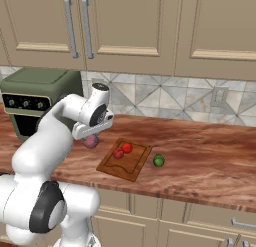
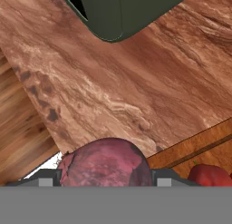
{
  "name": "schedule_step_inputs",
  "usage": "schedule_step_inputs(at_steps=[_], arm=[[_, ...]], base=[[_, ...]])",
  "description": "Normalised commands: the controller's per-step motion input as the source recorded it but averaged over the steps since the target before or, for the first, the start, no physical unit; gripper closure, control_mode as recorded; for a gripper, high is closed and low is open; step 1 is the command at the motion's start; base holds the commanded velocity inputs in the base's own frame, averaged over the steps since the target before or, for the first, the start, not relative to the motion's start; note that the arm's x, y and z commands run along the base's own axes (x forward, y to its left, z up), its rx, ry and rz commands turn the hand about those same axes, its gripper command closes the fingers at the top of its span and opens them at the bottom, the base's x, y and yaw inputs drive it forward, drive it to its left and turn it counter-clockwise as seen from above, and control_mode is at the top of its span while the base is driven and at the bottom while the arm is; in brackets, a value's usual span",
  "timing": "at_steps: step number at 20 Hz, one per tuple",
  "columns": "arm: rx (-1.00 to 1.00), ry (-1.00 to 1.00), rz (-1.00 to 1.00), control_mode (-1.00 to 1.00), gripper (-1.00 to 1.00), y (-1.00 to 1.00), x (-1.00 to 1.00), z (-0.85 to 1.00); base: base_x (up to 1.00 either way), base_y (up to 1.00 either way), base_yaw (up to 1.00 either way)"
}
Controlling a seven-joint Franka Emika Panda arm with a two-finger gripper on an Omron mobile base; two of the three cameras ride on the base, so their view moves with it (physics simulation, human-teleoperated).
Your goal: Place the avocado, onion, tomato, and bell pepper on the cutting board.
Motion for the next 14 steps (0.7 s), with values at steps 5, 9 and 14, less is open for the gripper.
schedule_step_inputs(at_steps=[5,9,14], arm=[[-0.01,0.0,-0.08,-1.0,1.0,-0.46,-0.77,0.12],[0.0,0.0,-0.05,-1.0,1.0,-0.38,-0.45,0.0],[0.0,0.0,-0.01,-1.0,1.0,-0.44,-0.11,0.0]], base=[[0.0,0.0,0.0],[0.0,0.0,0.0],[0.0,0.0,0.0]])
